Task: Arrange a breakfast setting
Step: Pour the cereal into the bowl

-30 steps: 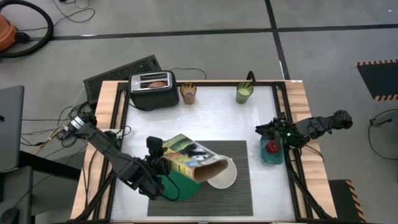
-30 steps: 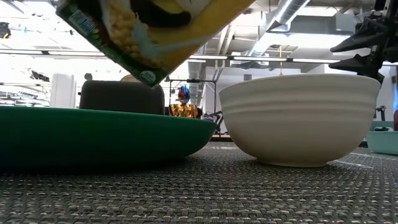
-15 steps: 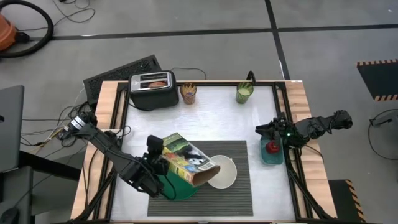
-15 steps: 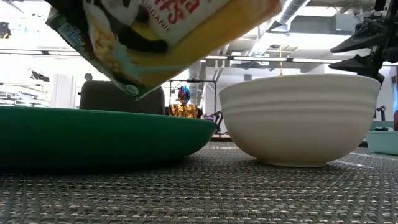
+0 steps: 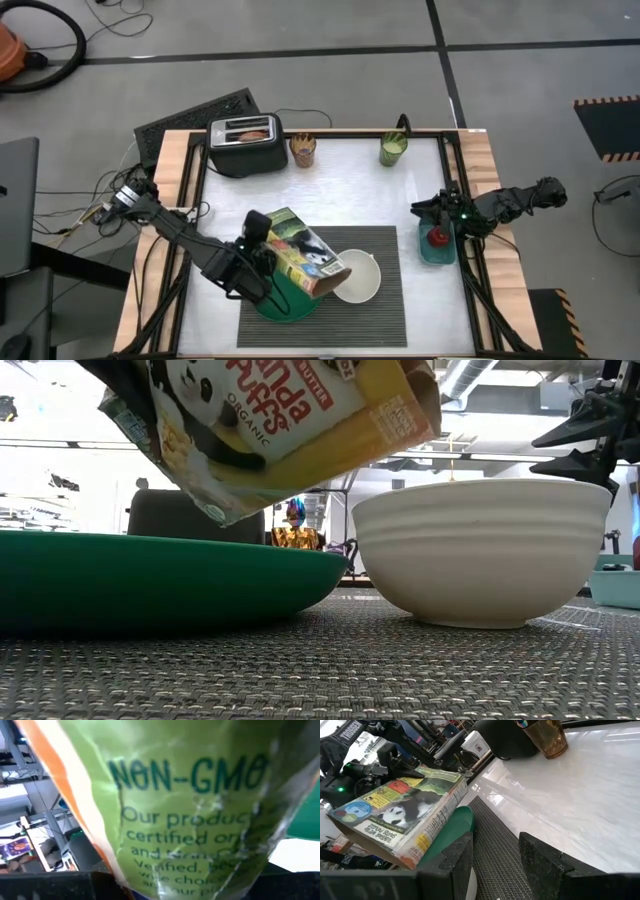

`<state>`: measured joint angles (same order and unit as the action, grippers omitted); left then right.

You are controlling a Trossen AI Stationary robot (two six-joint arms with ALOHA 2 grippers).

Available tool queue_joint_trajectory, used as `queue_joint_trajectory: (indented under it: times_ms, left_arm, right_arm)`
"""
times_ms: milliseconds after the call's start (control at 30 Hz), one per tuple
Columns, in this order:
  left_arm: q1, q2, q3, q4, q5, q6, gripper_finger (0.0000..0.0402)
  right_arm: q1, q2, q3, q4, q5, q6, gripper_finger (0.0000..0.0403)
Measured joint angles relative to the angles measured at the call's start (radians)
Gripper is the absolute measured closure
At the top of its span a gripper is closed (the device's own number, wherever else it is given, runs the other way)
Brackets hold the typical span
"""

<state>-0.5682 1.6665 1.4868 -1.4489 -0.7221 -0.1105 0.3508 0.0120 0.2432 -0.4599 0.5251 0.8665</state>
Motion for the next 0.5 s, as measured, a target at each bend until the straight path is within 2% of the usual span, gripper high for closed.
queue_joint_trajectory:
  times_ms: [500]
  left_arm:
    - [0.050,0.000,0.000,-0.001,-0.103,0.165,0.0242]
  right_arm:
    - [0.000,0.000,0.000,-0.011,0.000,-0.002,0.0214]
